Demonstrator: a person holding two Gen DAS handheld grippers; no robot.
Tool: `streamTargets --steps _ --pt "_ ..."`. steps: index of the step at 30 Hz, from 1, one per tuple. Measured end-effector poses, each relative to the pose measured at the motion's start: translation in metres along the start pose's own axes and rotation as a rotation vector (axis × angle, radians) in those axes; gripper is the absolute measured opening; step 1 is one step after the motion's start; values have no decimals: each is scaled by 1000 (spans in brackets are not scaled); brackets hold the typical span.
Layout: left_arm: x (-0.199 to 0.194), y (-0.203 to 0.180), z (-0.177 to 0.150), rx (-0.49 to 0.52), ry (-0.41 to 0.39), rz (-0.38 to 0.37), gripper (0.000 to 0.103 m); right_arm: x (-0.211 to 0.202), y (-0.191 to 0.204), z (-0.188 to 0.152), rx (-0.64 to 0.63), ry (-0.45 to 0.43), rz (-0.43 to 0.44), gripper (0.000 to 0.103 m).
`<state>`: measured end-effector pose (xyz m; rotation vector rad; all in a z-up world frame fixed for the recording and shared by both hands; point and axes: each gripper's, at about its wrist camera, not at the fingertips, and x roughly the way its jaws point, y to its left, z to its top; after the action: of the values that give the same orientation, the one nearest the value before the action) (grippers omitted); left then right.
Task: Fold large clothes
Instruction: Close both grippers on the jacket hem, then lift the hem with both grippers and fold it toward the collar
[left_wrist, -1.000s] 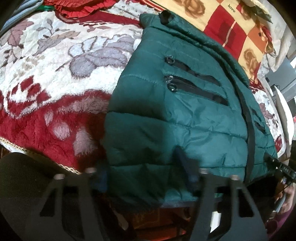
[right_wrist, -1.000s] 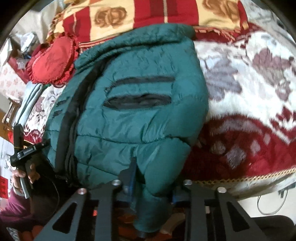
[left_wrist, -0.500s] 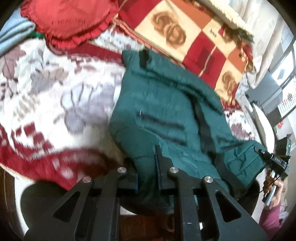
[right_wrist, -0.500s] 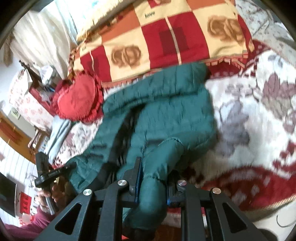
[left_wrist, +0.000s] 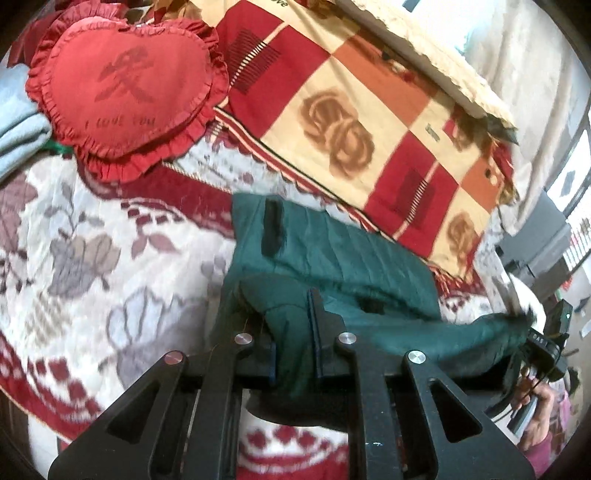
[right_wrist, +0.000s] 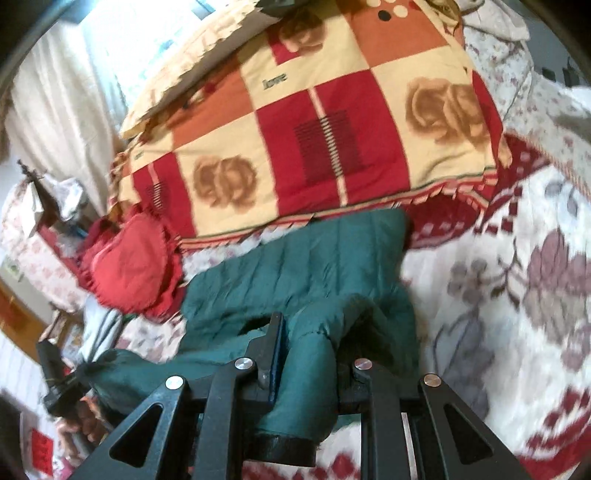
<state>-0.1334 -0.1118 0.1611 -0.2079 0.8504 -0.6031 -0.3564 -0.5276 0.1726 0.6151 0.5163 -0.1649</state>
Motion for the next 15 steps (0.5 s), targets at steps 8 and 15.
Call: streamTargets --steps 8,15 --pt "52 -12 51 -16 -1 70 13 57 -4 50 24 4 -76 18" --pt "118 7 79 -102 39 138 13 107 -36 78 82 37 -127 18"
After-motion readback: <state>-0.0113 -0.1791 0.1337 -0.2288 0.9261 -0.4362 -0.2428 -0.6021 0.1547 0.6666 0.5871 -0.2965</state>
